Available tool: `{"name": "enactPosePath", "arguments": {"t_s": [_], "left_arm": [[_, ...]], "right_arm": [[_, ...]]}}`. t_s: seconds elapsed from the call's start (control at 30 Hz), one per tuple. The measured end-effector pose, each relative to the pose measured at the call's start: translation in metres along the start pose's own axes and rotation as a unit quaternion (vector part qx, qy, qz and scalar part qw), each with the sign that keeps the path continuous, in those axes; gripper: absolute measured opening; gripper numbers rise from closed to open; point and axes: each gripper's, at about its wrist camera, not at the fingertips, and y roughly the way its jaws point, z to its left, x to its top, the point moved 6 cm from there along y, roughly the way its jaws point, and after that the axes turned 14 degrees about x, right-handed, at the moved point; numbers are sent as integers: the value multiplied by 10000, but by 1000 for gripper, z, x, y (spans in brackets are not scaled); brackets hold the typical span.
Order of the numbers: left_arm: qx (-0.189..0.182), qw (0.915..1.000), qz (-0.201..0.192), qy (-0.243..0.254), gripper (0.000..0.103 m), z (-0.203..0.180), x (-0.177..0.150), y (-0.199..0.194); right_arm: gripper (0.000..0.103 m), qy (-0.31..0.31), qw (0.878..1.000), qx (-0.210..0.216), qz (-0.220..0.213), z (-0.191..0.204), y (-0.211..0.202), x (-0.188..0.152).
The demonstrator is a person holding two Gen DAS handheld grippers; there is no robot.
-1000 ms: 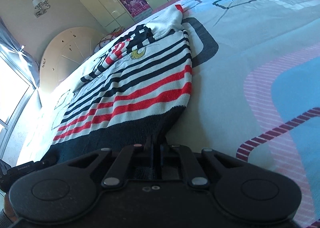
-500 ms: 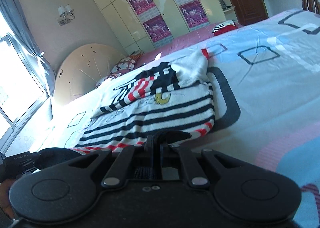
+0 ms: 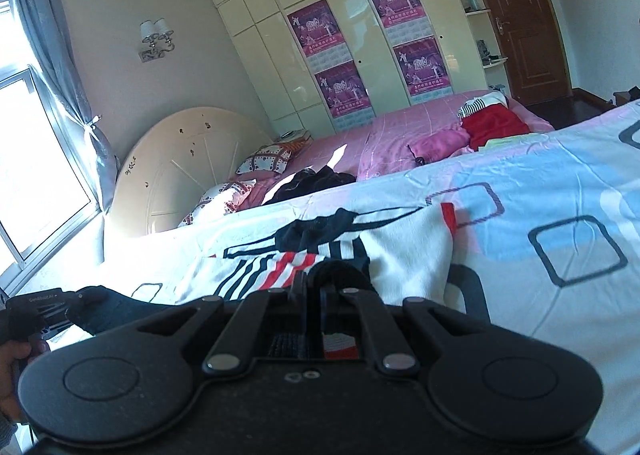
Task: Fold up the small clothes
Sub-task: 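Lift the black hem with both grippers and fold it toward the collar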
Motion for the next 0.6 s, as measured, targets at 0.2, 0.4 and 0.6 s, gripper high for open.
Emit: {"name": "enactPosePath", "arguments": {"t_s": [0.2, 0.4, 0.6], "left_arm": [[229, 9997, 3, -16, 5, -14, 26, 62], [431, 9987, 253, 49, 6, -13, 41, 121], [533, 9968, 568, 185, 6, -6, 48, 175]], "right_arm": [[7, -1, 9999, 107, 57, -37, 53, 34], [7, 100, 9998, 41, 171, -70, 97, 46], [7, 496, 9984, -121, 250, -100, 137, 43]]}}
